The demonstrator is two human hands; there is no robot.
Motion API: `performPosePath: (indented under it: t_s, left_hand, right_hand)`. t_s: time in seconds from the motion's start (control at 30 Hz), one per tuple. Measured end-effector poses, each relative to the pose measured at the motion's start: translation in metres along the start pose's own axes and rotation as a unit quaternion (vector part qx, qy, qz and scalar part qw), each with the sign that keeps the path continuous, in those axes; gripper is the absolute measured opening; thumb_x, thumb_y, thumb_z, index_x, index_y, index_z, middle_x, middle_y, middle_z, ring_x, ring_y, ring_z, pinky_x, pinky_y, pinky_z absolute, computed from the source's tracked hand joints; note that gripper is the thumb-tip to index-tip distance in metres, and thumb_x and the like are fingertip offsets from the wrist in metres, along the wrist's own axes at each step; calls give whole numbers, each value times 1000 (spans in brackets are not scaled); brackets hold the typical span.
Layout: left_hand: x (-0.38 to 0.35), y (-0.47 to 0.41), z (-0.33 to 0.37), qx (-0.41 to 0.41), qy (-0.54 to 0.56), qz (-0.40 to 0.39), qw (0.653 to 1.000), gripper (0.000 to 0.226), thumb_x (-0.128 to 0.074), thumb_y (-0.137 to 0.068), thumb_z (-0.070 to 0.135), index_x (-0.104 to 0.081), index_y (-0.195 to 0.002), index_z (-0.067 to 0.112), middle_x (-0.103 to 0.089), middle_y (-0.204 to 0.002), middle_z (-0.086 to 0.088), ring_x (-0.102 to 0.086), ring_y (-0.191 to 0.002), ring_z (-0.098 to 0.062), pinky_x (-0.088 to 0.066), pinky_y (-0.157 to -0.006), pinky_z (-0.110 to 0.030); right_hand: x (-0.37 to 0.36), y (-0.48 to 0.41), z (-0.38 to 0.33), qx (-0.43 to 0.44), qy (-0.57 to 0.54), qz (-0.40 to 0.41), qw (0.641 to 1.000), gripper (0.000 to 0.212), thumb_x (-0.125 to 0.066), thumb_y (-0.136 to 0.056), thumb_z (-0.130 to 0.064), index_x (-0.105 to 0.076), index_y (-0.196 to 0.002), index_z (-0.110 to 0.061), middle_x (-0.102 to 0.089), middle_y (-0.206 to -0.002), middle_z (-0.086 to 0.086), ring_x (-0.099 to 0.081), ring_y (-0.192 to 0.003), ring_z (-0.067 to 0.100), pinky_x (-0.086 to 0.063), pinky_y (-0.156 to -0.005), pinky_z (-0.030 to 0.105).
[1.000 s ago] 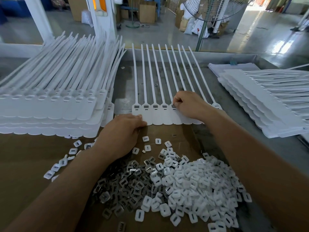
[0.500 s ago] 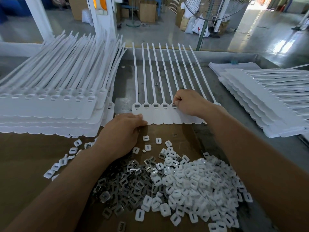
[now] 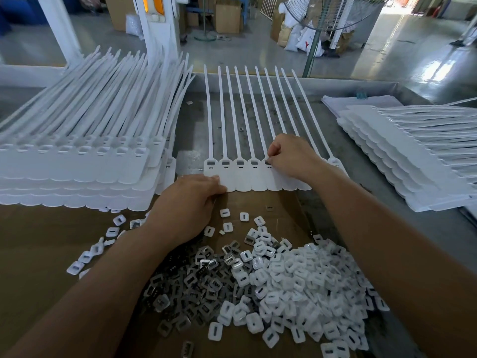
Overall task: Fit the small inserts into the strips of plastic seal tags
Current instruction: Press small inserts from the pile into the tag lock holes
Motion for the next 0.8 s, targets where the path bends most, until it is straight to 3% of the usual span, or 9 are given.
performPosePath:
  t_s: [0.2, 0.37, 0.5, 0.6, 0.8]
  left_hand:
    - [1, 2, 0, -3, -3, 4, 1000, 36, -43, -92, 10, -58, -121, 25, -50, -134, 5, -43, -123, -11, -27, -97, -19]
    - [2, 2, 1, 5, 7, 2, 1000, 38, -43, -90, 8, -58, -121, 25, -49, -134, 6, -41, -125, -10, -26, -98, -19]
    - [0, 0, 1, 15, -3, -13, 1000, 41, -42, -90, 9, -55, -124, 27, -44, -138, 10, -35, -128, -6, -21, -102, -20]
    - [0, 0, 1, 18, -7, -17, 1000, 42, -41, -90, 8, -54, -125, 28, -43, -139, 10, -34, -128, -6, -21, -102, -20]
    - [0, -3, 0, 22, -4, -20, 1000, 41, -39, -91, 10, -54, -125, 29, -43, -139, 11, -34, -129, -7, -22, -104, -22]
  right_hand:
    - [5, 5, 4, 10, -46, -8, 999, 10, -53, -91, -11, -60, -97, -15, -59, -100, 0, -49, -86, 12, -39, -73, 26]
    - [19, 27, 2, 41, -135, 1, 990, 11, -58, -90, -20, -51, -96, -26, -52, -93, -12, -54, -79, 7, -47, -64, 17]
    - [27, 59, -9, 95, -101, -80, 987, 16, -64, -85, -23, -56, -78, -34, -57, -75, -21, -56, -67, -4, -38, -53, 5]
    - [22, 75, -13, 96, -86, -147, 981, 16, -69, -81, -22, -60, -75, -33, -59, -73, -20, -56, -69, -5, -36, -58, 6]
    - [11, 81, -13, 70, -68, -182, 978, 12, -71, -79, -19, -63, -78, -28, -61, -76, -16, -58, -75, -1, -42, -64, 11]
Point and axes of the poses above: each hand's wrist, its own y-axis away from the middle knuckle, its own x-axis out of the back of the hand, z = x × y, the point moved 3 cm from there along -y, towards the middle knuckle
